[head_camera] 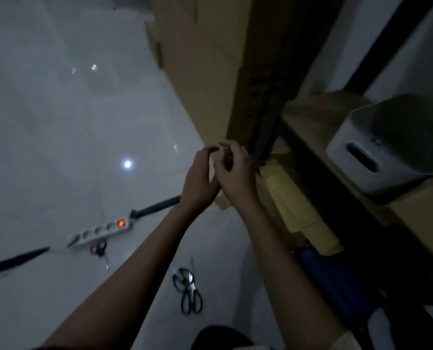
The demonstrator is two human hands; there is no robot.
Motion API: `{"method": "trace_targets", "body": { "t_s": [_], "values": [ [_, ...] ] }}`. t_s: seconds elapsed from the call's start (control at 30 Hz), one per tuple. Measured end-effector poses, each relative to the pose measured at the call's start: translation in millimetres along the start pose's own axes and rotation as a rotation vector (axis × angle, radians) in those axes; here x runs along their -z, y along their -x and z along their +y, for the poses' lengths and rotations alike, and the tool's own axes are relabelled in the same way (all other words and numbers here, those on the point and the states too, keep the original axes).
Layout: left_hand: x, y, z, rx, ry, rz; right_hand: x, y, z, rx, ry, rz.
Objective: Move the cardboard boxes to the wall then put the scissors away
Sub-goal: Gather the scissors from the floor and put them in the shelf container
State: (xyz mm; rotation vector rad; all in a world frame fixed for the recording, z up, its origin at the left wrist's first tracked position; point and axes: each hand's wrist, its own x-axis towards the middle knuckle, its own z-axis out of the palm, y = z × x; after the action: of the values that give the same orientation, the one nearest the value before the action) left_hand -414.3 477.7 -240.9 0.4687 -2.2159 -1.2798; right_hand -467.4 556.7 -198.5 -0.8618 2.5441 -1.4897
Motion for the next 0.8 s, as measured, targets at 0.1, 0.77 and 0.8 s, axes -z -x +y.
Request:
{"method": "trace_targets", "body": {
  "t_s": [0.1,0.77,0.8],
  "values": [
    [24,49,-58,0.229,-0.003,0.062,-66,31,14,-0.077,-0.056,-0.186],
    [-20,274,-315,1.047,0.067,-0.026,-263,220,286,-0.632,0.274,-0.513],
    [-26,278,-323,1.064,0.083,-0.028,-267,225,297,-0.619,0.316,-0.516]
  ]
}}
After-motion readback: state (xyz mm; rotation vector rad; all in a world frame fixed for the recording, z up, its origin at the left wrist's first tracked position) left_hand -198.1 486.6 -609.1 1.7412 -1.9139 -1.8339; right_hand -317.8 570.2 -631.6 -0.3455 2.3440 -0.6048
